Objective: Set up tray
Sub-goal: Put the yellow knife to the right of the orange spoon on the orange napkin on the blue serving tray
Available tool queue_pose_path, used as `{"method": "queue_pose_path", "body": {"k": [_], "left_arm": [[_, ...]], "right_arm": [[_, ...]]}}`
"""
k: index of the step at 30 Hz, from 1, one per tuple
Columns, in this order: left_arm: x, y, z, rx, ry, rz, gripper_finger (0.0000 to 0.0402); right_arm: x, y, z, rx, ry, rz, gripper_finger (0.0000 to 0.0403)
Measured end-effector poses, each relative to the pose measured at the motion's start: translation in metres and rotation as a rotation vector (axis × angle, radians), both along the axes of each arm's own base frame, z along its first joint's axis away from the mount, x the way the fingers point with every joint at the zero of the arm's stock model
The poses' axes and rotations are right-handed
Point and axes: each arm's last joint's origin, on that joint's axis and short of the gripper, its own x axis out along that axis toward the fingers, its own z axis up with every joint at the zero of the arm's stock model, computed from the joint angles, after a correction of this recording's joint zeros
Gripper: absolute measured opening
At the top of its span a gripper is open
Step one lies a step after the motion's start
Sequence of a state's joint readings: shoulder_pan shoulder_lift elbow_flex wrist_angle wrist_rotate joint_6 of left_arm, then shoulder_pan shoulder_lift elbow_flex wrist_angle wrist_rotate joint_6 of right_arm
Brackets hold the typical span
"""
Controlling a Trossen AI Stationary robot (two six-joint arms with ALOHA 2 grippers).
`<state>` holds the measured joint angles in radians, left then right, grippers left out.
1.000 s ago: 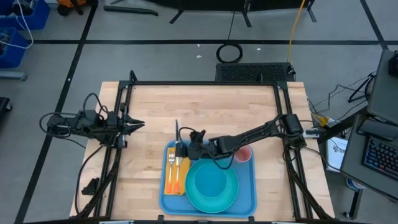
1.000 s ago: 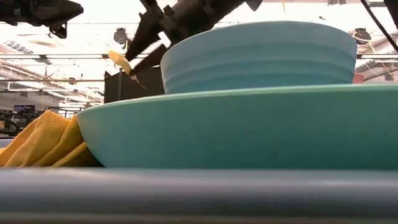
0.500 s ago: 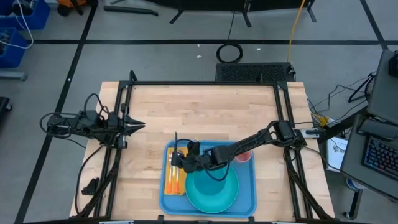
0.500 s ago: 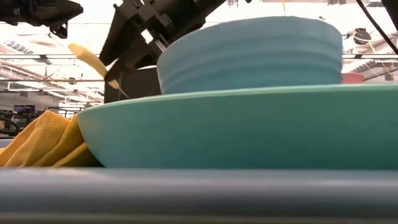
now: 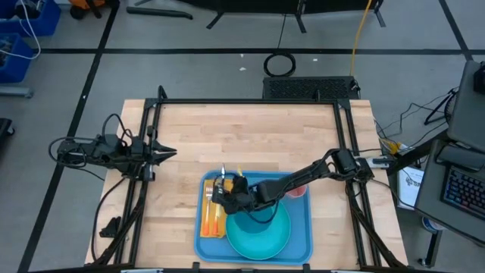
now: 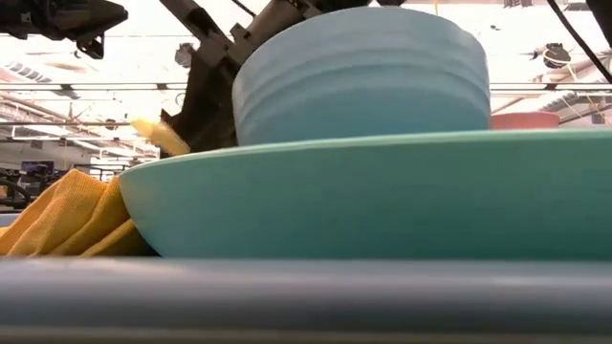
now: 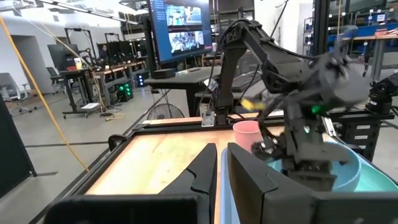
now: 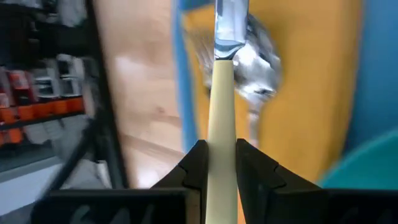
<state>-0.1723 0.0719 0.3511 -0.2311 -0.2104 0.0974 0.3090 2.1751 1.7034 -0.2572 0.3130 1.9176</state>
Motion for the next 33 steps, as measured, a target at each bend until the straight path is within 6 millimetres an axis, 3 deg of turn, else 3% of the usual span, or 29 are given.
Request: {"method": "queue_pose_path", "body": {"k": [7,33], "left_arm": [[0.0,0.0,0.0,0.0,0.001,0.0,0.0044],[0.0,0.0,0.0,0.002,0.003,0.0,0.0044]], "right_arm": [[-0.005,0.016,-0.009,-0.014,0.025,0.003,0.0044],[-0.016,0.027,-0.008,-0.049,0.068,-0.003,0.0044]]}}
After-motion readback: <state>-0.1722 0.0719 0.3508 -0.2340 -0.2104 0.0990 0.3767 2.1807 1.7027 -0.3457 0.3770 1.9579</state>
